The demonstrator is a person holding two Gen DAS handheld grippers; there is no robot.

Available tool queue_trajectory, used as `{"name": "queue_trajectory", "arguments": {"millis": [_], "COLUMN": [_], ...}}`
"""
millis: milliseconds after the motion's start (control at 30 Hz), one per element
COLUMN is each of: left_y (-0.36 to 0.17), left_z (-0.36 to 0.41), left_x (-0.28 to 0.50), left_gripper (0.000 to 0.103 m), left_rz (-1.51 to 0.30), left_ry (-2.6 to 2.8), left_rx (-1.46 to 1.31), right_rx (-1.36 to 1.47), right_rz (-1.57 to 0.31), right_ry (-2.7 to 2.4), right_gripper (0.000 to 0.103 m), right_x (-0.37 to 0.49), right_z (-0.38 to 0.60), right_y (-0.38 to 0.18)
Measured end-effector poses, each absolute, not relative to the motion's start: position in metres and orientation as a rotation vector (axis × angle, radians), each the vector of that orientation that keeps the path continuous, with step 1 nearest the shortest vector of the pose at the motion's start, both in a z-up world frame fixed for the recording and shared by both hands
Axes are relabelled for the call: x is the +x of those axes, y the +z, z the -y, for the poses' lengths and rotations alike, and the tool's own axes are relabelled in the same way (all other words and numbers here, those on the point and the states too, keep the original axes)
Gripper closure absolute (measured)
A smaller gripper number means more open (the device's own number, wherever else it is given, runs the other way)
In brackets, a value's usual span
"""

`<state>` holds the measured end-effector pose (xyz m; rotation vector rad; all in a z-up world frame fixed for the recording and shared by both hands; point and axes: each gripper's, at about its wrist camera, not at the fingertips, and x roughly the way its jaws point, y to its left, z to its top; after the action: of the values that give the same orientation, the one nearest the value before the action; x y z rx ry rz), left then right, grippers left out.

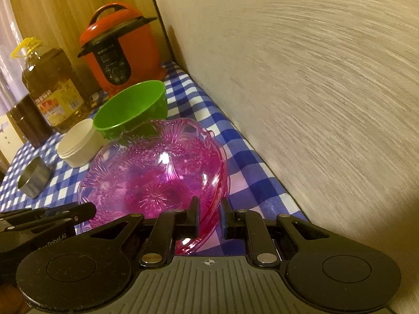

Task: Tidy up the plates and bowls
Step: 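Lower the plate onto the stack and open both grippers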

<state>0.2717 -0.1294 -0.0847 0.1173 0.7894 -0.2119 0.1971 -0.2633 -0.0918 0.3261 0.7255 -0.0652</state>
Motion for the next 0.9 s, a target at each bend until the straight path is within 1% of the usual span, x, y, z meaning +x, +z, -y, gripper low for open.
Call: {"name": "queue_trajectory", "arguments": {"millis": [100,167,200,233,267,300,333,600,900], "left_y": [-0.085,-0.087,-0.088,-0.089,-0.090,-0.091,-0.091,-0.087,-0.066], "left_z": [0.129,0.130,0.131,0.132,0.133,0.132,0.130,0.111,0.095], "left_x": [0.273,0.274,0.274,0.274,0.275,0.275,0.274,0.264,0.237], "left_gripper": [0.087,0.085,0.081,0.072,0.068,0.065,0.065,0.065,0.065], "left_rz": [-0.789,-0.796,-0.799,-0.796,-0.798,-0.797,-0.794,-0.782,-0.762], "left_ry": [-0.214,-0.218,-0.220,-0.223,-0.212,-0.206,-0.202,-0.179,-0.162], "left_rx": [0.120,0.129,0.138,0.146,0.155,0.148,0.135,0.052,-0.058], "right_rx": [0.328,0.329,0.329,0.329,0.330,0.337,0.346,0.392,0.394], "right_rz": [-0.729,-0.731,-0.733,-0.733,-0.731,-0.733,-0.733,-0.706,-0.694], "right_ry": [-0.070,-0.071,-0.071,-0.071,-0.072,-0.074,-0.077,-0.079,-0.064], "right_gripper": [0.088,0.088,0.088,0.084,0.079,0.061,0.048,0.047,0.047], "right_x": [0.198,0.198,0.199,0.200,0.201,0.202,0.202,0.193,0.170], "right_z": [0.263,0.264,0.264,0.264,0.265,0.266,0.267,0.275,0.267], "right_y": [-0.093,-0.094,-0.094,-0.094,-0.094,-0.094,-0.095,-0.091,-0.080]}}
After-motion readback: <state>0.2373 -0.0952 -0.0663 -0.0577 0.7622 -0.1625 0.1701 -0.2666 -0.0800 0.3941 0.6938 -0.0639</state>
